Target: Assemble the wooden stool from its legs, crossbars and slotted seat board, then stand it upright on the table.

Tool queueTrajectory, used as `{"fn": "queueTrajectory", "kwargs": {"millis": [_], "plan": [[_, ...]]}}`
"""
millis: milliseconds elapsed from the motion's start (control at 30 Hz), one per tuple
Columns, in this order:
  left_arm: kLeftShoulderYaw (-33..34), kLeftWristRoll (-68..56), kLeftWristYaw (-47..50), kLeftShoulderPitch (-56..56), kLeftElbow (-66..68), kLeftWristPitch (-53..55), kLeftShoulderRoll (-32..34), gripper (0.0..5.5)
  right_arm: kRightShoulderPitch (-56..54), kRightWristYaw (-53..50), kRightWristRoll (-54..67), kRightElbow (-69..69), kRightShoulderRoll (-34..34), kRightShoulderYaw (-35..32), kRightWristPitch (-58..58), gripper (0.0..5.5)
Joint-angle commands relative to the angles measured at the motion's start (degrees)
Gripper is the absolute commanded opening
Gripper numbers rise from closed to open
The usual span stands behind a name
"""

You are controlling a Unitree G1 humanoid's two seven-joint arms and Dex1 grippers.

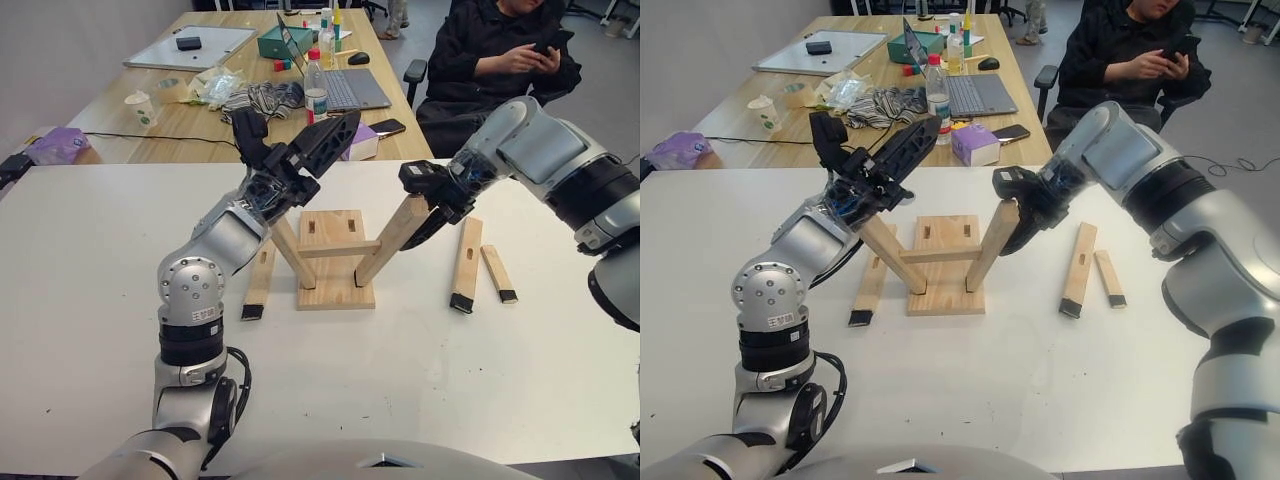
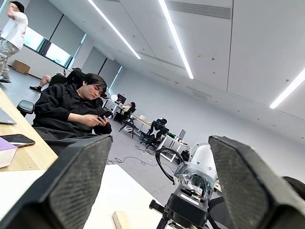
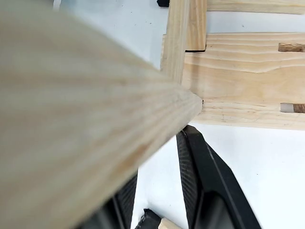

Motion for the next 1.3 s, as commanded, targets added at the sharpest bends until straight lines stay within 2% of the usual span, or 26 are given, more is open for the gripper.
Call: {"fn": "queueTrajectory", "kwargs": {"millis": [33, 100, 167, 200, 267, 367, 467, 567, 667, 833, 933, 1000, 1067, 1200, 1233, 1300], "plan": [[1.32, -2.72, 1.34, -1.32, -1.52, 0.37, -0.99, 3.73, 5.00, -0.26, -2.14, -1.42, 4.97, -5.64, 1.68, 1.31], [6.58, -9.82, 3.78, -5.81, -5.84, -1.81, 0.50, 3.73, 7.59, -1.17, -3.26, -2.48, 4.54, -9.39, 3.75, 1.31], [9.63, -15.94, 11.07, -12.91, -6.72, -2.28, 2.74, 3.73, 10.74, -2.83, -3.62, -4.77, 4.27, -13.06, 6.20, 1.31], [8.99, -17.89, 15.13, -15.51, -6.79, -1.40, 3.26, 3.73, 12.09, -3.87, -3.70, -5.85, 4.23, -14.78, 7.38, 1.31], [3.38, -17.43, 21.06, -16.90, -7.78, 3.62, 4.96, 3.46, 14.57, -6.37, -3.84, -8.12, 4.34, -18.26, 9.84, 1.28], [-5.19, -17.57, 31.34, -9.15, -9.80, 12.13, 7.38, 2.75, 18.30, -10.36, -3.82, -11.83, 4.51, -22.85, 13.05, 1.28], [-5.93, -17.15, 35.71, -1.32, -11.64, 13.44, 8.58, 2.26, 21.42, -12.52, -4.30, -14.43, 4.53, -25.72, 14.65, 1.28], [-5.19, -16.36, 37.21, 3.90, -12.56, 12.66, 8.84, 1.71, 22.66, -12.96, -5.19, -15.74, 4.71, -27.15, 15.37, 1.28], [-7.56, -13.62, 35.74, 12.08, -11.35, 12.92, 7.91, 1.10, 22.62, -12.39, -6.21, -15.99, 5.03, -27.60, 15.23, 1.28], [-13.01, -0.13, 25.72, 23.09, -5.14, 9.59, 8.78, 0.14, 21.92, -10.77, -7.96, -15.00, 5.40, -28.11, 14.48, 1.28], [-13.01, 2.78, 22.29, 23.05, -4.52, 7.48, 7.33, 0.02, 21.14, -10.27, -8.61, -14.43, 6.01, -28.49, 14.36, 1.28], [-10.04, 3.12, 20.25, 19.52, -8.11, 2.92, 5.30, 0.02, 21.36, -11.15, -8.03, -16.54, 6.31, -29.77, 15.74, 1.28], [-3.25, 0.42, 19.29, 11.63, -12.70, -3.58, 3.65, 0.02, 22.04, -12.86, -7.21, -18.69, 6.02, -31.84, 17.33, 1.28], [16.08, -10.42, 25.64, -2.03, -11.54, -13.72, 7.60, 0.02, 31.13, -27.89, -11.37, -24.22, 3.25, -39.25, 17.84, 1.28], [20.97, -10.29, 28.26, -2.06, -9.22, -15.05, 10.08, 0.02, 34.88, -34.41, -13.17, -26.29, 3.26, -42.35, 17.43, 1.28], [30.34, -4.79, 29.78, 5.94, 0.17, -12.58, 19.37, 0.00, 46.41, -54.07, -15.31, -36.59, 10.69, -57.33, 20.74, 1.07]]}}
